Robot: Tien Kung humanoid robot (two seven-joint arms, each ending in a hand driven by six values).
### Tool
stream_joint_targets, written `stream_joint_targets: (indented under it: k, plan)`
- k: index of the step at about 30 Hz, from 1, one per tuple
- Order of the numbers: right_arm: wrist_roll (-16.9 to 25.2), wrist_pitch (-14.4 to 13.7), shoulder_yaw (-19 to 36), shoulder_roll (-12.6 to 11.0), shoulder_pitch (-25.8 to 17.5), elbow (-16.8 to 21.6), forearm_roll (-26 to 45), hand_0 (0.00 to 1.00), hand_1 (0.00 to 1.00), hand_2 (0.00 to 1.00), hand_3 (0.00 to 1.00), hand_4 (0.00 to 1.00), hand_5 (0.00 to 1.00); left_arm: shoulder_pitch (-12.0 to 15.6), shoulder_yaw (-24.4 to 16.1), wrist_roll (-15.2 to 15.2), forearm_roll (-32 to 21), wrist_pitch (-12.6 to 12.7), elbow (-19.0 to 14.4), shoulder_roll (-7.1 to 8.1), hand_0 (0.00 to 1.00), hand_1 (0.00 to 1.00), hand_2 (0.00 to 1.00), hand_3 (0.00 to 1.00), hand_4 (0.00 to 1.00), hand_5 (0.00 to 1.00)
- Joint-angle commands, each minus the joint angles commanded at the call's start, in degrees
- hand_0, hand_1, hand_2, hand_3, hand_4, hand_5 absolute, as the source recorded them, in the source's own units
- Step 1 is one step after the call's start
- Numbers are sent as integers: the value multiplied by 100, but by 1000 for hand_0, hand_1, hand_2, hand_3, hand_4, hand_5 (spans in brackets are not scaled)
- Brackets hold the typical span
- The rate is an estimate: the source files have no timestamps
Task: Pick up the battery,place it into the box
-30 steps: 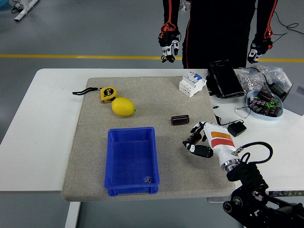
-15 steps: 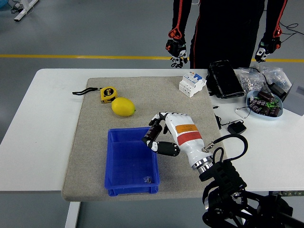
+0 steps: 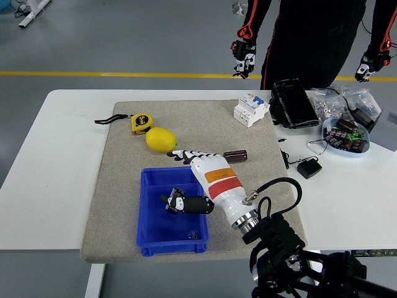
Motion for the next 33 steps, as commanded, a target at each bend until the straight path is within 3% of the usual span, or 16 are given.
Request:
stream_joint_targets:
  k: [7,8,13,14,19,20,22,33]
  plan:
    - [13,0,8,-3,19,-57,20,729,750,896,985,998,562,-14,-28,12,35,-11,3,12,659,654,653,577,624,578]
    - [42,0,27,-4,34,-112,36,691,713,840,940,998,555,-16,-32,14,40,-11,4,12,663,653,655,578,624,577]
    - [306,0,197,-116,321,-706,51,691,713,840,940,998,555,-40,-20,10,29,-16,0,17,663,653,655,578,624,577]
    - [377,0,215,-156,408,-867,59,662,668,753,820,998,435,-45,-21,9,30,-17,0,18,664,653,655,578,624,577]
    - [790,0,181,-310,739,-1553,336,662,668,753,820,998,435,-63,-44,17,68,-29,-3,15,664,653,655,578,624,577]
    - [855,0,177,-342,786,-1704,385,621,640,712,786,987,383,-68,-40,15,64,-27,-3,13,666,653,654,578,624,575]
    - [919,0,211,-391,818,-1899,404,621,640,712,786,987,383,-74,-40,13,57,-23,-3,11,666,653,654,578,624,575]
    - [958,0,372,-507,762,-2167,404,597,626,695,735,963,375,-77,-68,12,83,-18,-1,-12,666,657,658,578,624,575]
